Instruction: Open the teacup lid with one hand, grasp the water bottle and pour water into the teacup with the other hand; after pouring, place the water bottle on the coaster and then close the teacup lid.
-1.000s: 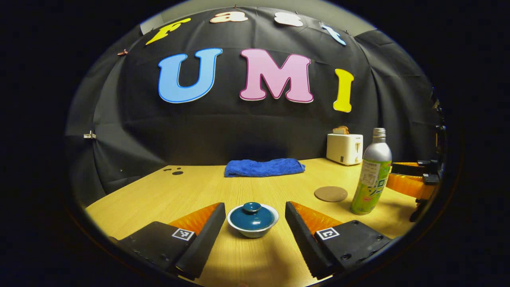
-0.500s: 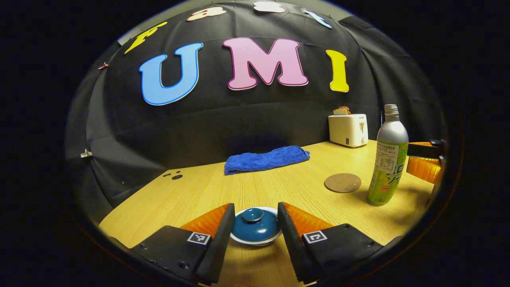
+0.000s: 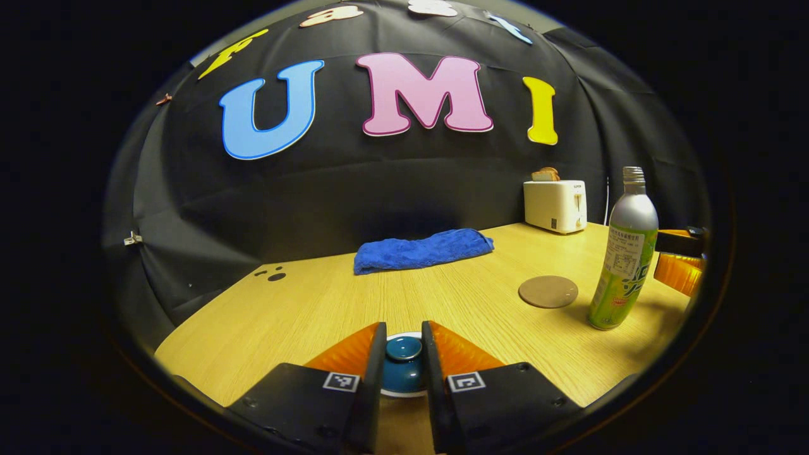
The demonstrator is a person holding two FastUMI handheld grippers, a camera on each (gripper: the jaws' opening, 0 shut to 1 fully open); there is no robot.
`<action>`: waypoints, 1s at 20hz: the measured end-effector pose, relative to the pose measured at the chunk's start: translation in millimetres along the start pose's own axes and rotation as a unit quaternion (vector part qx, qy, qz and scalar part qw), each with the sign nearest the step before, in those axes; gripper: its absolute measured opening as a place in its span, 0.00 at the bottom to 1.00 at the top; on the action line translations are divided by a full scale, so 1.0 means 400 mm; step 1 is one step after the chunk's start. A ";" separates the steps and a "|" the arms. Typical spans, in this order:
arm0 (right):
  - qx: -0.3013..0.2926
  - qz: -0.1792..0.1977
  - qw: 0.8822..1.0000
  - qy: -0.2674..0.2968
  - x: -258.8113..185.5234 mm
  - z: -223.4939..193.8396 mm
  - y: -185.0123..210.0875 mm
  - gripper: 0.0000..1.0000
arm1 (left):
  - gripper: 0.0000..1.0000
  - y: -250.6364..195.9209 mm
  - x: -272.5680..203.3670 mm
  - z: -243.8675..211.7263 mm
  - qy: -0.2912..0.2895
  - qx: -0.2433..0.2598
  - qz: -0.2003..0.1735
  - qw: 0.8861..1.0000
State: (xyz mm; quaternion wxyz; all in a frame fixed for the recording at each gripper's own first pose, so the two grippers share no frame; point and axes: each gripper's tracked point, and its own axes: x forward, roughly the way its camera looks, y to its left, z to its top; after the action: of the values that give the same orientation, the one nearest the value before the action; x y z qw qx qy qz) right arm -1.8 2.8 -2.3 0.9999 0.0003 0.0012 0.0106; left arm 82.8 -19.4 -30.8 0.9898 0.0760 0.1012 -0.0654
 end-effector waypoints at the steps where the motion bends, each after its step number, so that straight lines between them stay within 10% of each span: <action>1: 0.000 -0.003 1.000 0.000 0.000 0.001 -0.004 0.98 | 0.36 0.001 -0.001 -0.001 0.000 -0.001 0.000 1.000; 20: 0.000 -0.002 1.000 0.004 0.102 -0.010 0.024 0.97 | 0.31 0.118 -0.116 0.031 -0.100 -0.105 0.102 0.984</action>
State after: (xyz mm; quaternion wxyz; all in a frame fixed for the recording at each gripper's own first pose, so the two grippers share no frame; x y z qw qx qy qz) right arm 38.9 13.3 -6.2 0.9999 0.0006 0.0053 0.0086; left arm 46.8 30.3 -2.5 0.9989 -0.0255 0.0002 0.0398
